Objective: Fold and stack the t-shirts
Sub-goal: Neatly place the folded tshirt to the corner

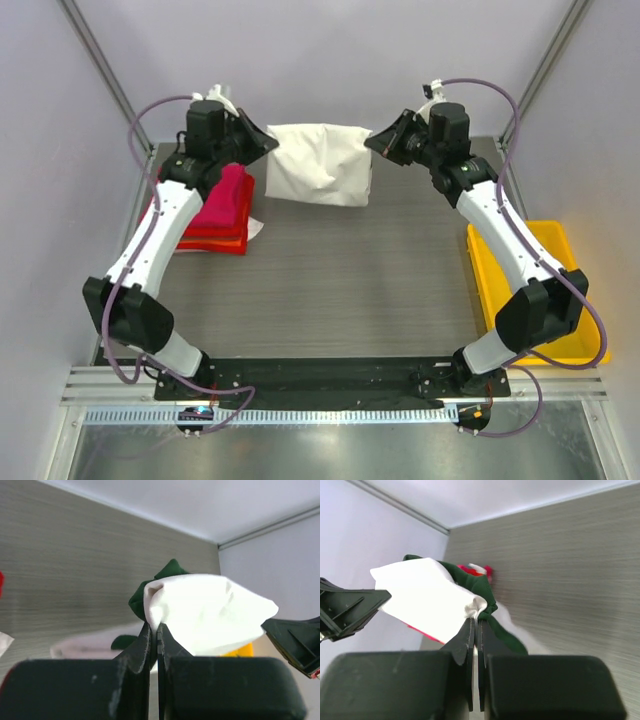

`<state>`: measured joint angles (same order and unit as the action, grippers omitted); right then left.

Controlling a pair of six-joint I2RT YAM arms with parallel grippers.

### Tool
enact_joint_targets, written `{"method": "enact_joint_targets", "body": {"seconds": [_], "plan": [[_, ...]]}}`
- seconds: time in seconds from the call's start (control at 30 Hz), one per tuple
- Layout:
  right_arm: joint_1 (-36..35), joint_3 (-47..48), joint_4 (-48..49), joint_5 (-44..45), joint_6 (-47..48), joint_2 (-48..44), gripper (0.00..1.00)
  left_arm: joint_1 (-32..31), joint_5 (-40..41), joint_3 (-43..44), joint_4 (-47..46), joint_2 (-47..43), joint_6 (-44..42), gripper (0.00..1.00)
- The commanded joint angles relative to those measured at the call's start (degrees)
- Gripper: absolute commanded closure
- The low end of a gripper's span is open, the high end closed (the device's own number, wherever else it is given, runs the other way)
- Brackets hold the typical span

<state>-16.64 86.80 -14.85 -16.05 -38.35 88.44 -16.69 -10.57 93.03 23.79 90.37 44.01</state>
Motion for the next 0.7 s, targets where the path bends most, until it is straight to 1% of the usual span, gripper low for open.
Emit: {"method": "enact_joint_targets", "body": {"seconds": [0.0,0.13,0.3,0.33,0.4,0.43,0.5,0.53,0.67], "plan": [[-3.5,4.7,0.8,1.4,-1.7,-2.4,0.99,2.8,1.0,5.3,5.4,-4.8,-2.9,1.0],[-9.1,9.8,0.0,2.9,-2.4,-2.0,0.99,6.9,2.2,9.8,10.7,-7.6,-4.9,1.0],[-16.5,17.5,-0.1,5.6,-2.5,2.4,0.99,16.4,1.8,13.0,16.5,-10.0,-6.4,1.0],[-19.2,18.8,-0.2,5.9,-2.1,5.1,0.99,20.5,1.5,13.1,16.9,-10.3,-6.7,1.0],[-21.1,22.9,-0.3,7.1,-2.0,8.1,0.99,23.9,0.6,13.3,18.1,-10.8,-6.8,1.0],[-22.8,24.4,-0.2,7.3,-2.1,11.0,0.98,27.3,-0.1,13.4,18.6,-11.0,-6.9,1.0],[-24.2,29.2,-0.4,7.1,-2.2,14.3,0.99,30.5,-1.1,13.2,19.1,-11.0,-6.9,1.0],[-25.4,30.9,-0.3,7.2,-2.3,17.4,0.99,33.2,-1.5,13.2,19.2,-10.8,-7.0,1.0],[-27.6,38.8,-0.5,6.3,-3.5,24.1,0.99,38.6,-2.8,13.2,19.4,-10.1,-6.5,1.0]]}}
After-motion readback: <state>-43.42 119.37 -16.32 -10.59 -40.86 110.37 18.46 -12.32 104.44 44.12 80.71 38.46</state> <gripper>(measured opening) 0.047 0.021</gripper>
